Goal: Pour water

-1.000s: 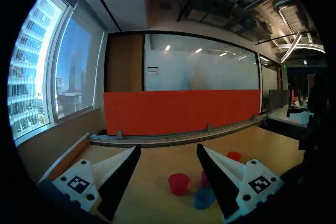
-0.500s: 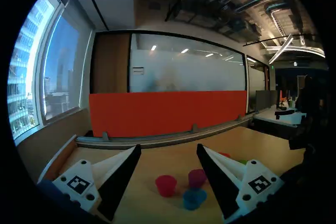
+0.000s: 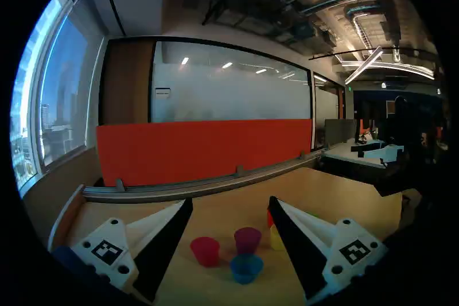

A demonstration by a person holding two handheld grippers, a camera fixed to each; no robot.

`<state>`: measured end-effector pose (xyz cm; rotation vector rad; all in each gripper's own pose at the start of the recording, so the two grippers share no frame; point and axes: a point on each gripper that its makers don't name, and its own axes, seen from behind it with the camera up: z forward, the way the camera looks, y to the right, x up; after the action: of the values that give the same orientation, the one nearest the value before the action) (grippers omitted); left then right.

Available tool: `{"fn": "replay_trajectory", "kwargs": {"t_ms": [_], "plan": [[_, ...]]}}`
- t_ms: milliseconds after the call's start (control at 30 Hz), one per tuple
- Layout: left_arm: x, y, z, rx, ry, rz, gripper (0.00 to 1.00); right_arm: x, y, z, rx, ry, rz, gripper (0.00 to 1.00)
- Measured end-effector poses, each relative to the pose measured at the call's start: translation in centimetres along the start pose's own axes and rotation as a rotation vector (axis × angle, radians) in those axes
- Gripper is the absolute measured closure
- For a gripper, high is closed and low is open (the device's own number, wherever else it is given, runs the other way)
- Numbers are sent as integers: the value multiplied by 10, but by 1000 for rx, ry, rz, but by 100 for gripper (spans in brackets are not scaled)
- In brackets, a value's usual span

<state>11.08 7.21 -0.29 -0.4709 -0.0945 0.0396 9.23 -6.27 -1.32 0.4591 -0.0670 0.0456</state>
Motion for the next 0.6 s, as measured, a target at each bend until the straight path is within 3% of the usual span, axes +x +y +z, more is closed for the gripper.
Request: {"fn": "replay_trajectory", "kwargs": {"t_ms": [167, 600], "plan": [[-9, 6, 2, -31, -17, 15, 1, -9, 1, 2, 7, -30, -14, 1], [-40, 9, 4, -55, -106, 52, 1, -32, -9, 2, 51, -124, -52, 0]]}}
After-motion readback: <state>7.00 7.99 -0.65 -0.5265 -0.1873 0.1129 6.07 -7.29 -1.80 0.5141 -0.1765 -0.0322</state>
